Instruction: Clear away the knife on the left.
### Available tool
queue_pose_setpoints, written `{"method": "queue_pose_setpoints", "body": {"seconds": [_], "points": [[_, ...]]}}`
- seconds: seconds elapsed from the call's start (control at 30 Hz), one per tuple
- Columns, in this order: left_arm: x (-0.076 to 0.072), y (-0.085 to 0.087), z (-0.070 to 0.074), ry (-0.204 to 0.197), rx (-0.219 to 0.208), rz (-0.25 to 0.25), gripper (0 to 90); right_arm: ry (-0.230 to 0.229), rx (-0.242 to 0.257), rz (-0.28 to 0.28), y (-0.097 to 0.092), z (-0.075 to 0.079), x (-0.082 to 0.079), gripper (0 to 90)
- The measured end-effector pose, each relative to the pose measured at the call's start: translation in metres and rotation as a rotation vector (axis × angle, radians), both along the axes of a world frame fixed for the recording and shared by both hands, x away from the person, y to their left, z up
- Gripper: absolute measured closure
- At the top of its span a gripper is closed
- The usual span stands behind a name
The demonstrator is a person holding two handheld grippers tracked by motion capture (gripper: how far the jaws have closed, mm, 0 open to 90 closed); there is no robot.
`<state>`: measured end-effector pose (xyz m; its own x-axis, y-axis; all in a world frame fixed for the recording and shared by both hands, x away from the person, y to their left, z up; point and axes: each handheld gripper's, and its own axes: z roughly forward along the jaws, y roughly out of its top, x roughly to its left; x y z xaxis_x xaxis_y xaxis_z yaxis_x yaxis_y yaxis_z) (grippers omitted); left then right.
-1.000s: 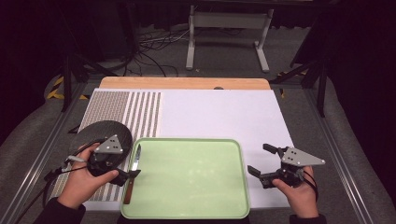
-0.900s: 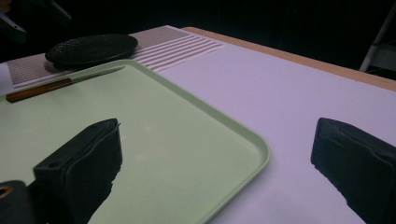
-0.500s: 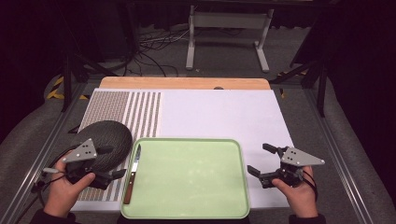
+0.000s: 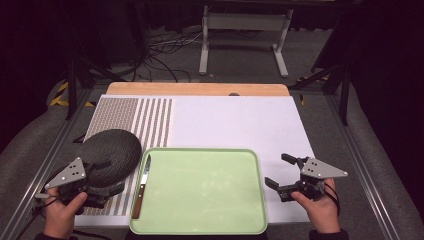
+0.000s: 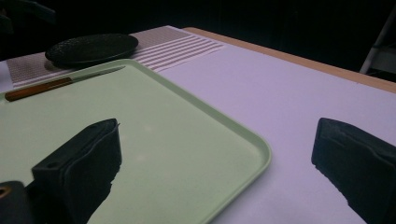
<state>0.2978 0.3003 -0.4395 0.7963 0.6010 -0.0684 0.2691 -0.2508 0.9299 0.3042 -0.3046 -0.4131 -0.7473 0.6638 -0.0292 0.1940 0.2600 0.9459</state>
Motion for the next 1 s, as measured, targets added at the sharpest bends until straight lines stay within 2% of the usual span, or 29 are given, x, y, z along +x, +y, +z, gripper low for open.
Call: {"method": "queue_pose_setpoints", "body": {"seconds": [0.13, 0.23, 0.37, 0.43, 0.57, 0.7, 0.83, 0.93, 1.0], "points": [[0.0, 0.004, -0.006, -0.003, -0.018, 0.004, 5.5, 0.001, 0.002, -0.001, -0.001, 0.0, 0.0, 2.4], [-0.001, 0.007, -0.011, -0.018, -0.019, 0.008, 5.3, 0.0, 0.002, 0.0, -0.001, -0.001, 0.0, 2.3], [-0.002, 0.009, -0.017, -0.017, -0.019, 0.013, 5.6, 0.0, 0.005, -0.002, -0.002, -0.001, 0.0, 2.3], [-0.002, 0.011, -0.021, -0.026, -0.007, 0.017, 5.7, 0.0, 0.003, -0.002, -0.002, -0.002, 0.0, 2.3], [-0.003, 0.012, -0.03, -0.015, 0.031, 0.031, 6.0, -0.001, 0.006, -0.004, -0.004, -0.003, 0.0, 2.3], [-0.003, 0.012, -0.034, -0.004, 0.015, 0.031, 6.0, 0.005, 0.009, -0.009, -0.006, -0.006, -0.001, 2.3], [-0.002, 0.012, -0.032, -0.009, -0.008, 0.023, 6.0, 0.016, 0.009, -0.011, -0.007, -0.01, -0.001, 2.3], [-0.003, 0.013, -0.03, -0.005, -0.044, 0.02, 5.4, 0.02, 0.011, -0.017, -0.009, -0.012, -0.001, 2.2], [-0.002, 0.014, -0.029, -0.01, -0.045, 0.023, 5.2, 0.019, 0.012, -0.019, -0.009, -0.012, -0.001, 2.2]]}}
